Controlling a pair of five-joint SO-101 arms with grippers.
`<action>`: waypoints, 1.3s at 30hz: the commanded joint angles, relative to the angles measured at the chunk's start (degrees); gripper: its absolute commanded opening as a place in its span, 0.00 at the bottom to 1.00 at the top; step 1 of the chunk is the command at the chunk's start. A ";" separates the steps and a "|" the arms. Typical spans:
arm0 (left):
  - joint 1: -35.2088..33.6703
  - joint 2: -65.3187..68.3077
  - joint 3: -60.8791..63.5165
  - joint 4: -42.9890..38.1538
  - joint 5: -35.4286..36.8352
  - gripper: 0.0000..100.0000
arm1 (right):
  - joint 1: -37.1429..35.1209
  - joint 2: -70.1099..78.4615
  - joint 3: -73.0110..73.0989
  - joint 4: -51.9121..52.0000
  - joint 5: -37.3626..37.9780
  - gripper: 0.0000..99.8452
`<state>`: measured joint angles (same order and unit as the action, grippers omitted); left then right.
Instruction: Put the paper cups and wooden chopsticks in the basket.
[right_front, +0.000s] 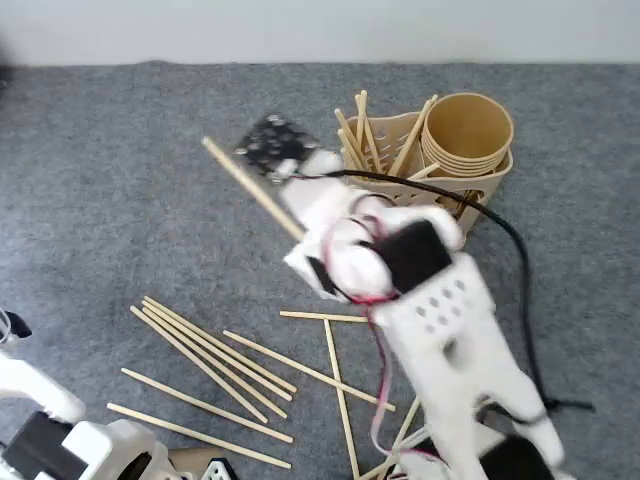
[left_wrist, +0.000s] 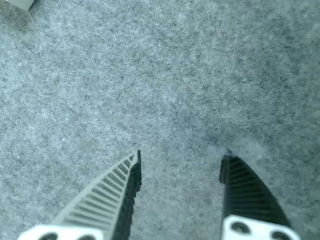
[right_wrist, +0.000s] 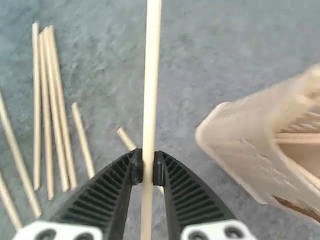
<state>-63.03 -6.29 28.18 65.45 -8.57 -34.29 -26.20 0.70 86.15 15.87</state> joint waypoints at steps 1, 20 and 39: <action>0.00 -2.11 -0.22 -0.88 -0.44 0.25 | 4.44 -7.87 2.20 -6.46 -0.44 0.01; 0.18 -2.11 -0.04 -2.37 -0.35 0.25 | 23.43 -9.10 19.34 -66.68 -12.13 0.01; 0.70 -2.11 0.48 -2.46 -0.26 0.25 | 23.08 1.27 39.30 -89.54 -12.13 0.23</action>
<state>-63.03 -6.29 28.79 64.04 -8.57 -11.43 -24.44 41.32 -5.10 4.09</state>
